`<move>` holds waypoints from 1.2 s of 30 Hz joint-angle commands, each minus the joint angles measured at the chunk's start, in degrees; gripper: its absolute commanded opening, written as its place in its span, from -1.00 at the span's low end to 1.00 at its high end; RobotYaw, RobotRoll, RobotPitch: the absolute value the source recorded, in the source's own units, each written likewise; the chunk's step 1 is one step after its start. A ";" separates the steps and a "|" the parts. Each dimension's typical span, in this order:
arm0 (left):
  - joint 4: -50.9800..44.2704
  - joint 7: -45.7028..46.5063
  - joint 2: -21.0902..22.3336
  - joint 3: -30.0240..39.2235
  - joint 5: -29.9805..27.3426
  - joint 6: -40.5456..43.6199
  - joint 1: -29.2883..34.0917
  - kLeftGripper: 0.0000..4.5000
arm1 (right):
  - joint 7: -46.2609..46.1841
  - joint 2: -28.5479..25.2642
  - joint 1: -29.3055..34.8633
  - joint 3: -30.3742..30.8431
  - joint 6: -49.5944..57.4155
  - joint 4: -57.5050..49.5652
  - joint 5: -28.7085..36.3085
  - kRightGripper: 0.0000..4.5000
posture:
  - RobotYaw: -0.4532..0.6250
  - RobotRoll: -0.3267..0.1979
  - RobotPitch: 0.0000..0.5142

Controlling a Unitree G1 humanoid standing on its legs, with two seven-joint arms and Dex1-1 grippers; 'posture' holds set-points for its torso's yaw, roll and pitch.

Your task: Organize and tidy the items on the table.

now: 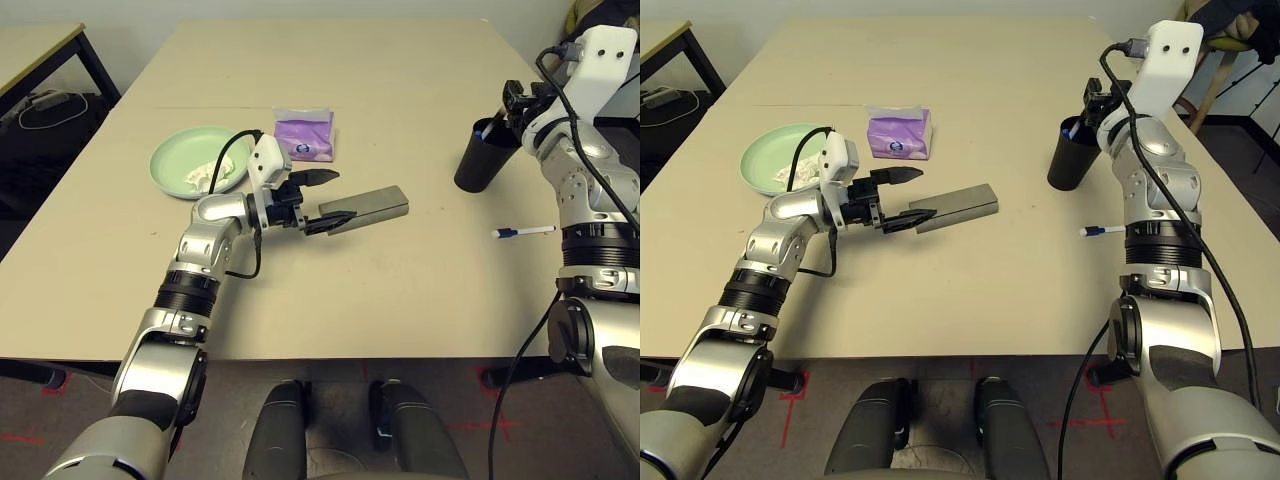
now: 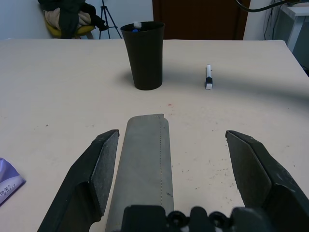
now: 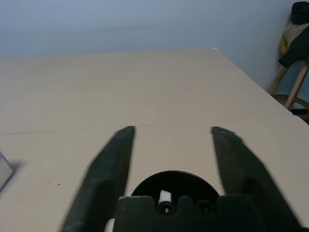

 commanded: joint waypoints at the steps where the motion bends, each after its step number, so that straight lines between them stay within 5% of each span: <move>1: -0.23 -0.21 0.35 0.00 0.08 0.35 0.21 1.00 | -0.25 -0.29 0.64 -0.55 0.61 -0.76 -0.34 0.99 | 0.07 0.25 -0.64; 7: -0.26 -0.14 0.40 0.04 0.09 0.26 0.27 1.00 | 5.97 -0.48 0.88 0.65 -0.95 -0.93 1.25 0.99 | 0.08 0.25 -0.64; 17: -1.00 -0.14 0.53 -0.26 0.47 -0.59 1.09 1.00 | 52.84 -11.90 5.41 12.32 -14.67 4.93 1.26 0.99 | 0.09 0.25 -0.57; 27: -2.67 -2.29 0.14 -0.61 -0.85 -0.58 1.83 1.00 | 71.46 -20.62 3.02 25.38 -32.28 19.72 -13.49 0.99 | 0.08 0.25 -0.49; 36: -6.97 -5.95 0.47 -0.96 -2.98 1.26 4.26 1.00 | 71.12 -24.14 -6.49 36.09 -48.34 38.42 -31.00 0.99 | 0.12 0.25 -0.46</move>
